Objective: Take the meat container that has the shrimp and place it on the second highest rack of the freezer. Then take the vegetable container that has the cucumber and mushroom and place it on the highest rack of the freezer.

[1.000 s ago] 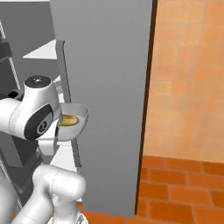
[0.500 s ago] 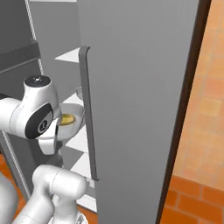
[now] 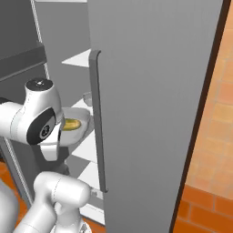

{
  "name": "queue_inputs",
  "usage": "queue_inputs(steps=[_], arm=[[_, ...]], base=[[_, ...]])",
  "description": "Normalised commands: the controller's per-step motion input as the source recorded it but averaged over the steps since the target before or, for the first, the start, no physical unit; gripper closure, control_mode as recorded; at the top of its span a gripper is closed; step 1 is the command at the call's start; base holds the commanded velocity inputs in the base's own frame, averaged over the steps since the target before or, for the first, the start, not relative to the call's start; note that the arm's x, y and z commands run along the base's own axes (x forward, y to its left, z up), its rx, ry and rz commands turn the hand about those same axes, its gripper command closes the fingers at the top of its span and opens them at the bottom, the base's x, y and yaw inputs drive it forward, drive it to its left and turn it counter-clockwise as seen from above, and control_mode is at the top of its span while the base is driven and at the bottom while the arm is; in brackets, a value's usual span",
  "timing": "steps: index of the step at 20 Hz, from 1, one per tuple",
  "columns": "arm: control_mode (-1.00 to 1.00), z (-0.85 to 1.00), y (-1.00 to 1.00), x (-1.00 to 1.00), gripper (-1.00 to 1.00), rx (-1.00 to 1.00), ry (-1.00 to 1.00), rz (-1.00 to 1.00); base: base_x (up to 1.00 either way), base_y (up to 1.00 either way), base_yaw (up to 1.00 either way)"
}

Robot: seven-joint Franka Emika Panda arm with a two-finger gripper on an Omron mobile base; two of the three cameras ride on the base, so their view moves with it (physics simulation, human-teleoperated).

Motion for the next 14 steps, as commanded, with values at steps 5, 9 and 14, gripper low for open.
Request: queue_inputs(steps=[5, 9, 14], arm=[[1.0, 0.0, 0.0, 0.0, 1.0, 0.0, 0.0, 0.0], [1.0, 0.0, 0.0, 0.0, 1.0, 0.0, 0.0, 0.0], [1.0, 0.0, 0.0, 0.0, 1.0, 0.0, 0.0, 0.0]], base=[[0.6, 0.28, 0.0], [0.59, 0.02, 0.0], [0.47, 0.04, 0.0]])
